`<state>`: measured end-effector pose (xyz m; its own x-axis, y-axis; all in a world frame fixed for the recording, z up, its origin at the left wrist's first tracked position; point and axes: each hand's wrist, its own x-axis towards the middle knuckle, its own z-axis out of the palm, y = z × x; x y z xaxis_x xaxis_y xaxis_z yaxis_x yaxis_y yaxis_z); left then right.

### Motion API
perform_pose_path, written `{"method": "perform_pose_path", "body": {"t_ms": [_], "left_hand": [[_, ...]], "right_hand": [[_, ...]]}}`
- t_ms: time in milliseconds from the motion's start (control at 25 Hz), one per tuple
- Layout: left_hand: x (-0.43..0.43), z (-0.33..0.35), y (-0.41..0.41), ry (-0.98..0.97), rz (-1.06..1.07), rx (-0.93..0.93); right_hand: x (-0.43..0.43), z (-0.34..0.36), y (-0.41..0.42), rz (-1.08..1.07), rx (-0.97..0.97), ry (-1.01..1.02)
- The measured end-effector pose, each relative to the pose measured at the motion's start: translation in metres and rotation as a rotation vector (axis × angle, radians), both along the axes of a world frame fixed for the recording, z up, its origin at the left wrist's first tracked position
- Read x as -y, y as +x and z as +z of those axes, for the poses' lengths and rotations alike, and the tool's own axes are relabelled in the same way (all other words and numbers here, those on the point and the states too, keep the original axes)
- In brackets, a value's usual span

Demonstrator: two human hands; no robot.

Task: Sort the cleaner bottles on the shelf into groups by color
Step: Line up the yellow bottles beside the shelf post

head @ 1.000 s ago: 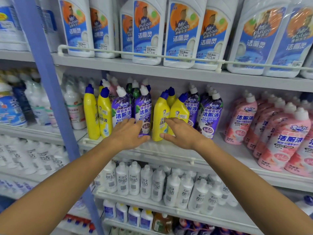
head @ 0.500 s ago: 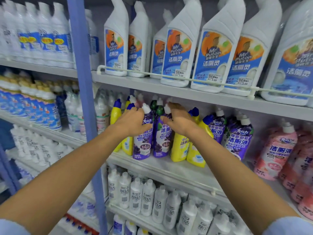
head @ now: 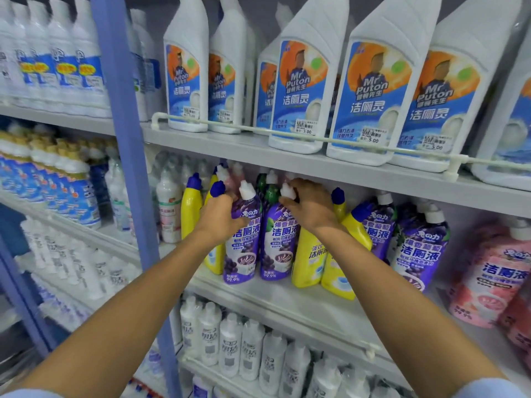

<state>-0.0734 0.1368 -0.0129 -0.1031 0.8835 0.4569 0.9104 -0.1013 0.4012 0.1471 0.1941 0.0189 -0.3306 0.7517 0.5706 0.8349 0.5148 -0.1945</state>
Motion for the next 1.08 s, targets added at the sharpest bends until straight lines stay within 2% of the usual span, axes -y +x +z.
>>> {"method": "perform_pose_path", "body": {"t_ms": [160, 280, 360, 480, 560, 760, 920, 1080], "left_hand": [[0.002, 0.003, -0.010, -0.040, -0.141, 0.085], [0.008, 0.006, -0.020, -0.093, -0.298, 0.211], [0.014, 0.007, -0.022, -0.113, -0.356, 0.281], [0.021, 0.007, -0.018, -0.132, -0.447, 0.338], [0.027, 0.008, -0.007, -0.134, -0.500, 0.386], [0.030, 0.011, 0.036, -0.192, -0.640, 0.400], [0.027, 0.000, 0.078, -0.198, -0.724, 0.421], [0.024, -0.008, 0.126, -0.172, -0.757, 0.391]], "right_hand": [[0.013, 0.002, -0.002, -0.028, 0.021, 0.026], [0.031, 0.011, -0.003, -0.059, 0.069, -0.039], [0.048, 0.008, 0.002, -0.003, -0.050, -0.121], [0.074, -0.020, 0.020, 0.087, -0.364, -0.345], [0.083, -0.038, 0.040, 0.085, -0.453, -0.353], [0.100, -0.031, 0.099, -0.012, -0.405, -0.327], [0.123, -0.014, 0.143, -0.006, -0.189, -0.354], [0.139, -0.007, 0.189, -0.102, -0.106, -0.359]]}}
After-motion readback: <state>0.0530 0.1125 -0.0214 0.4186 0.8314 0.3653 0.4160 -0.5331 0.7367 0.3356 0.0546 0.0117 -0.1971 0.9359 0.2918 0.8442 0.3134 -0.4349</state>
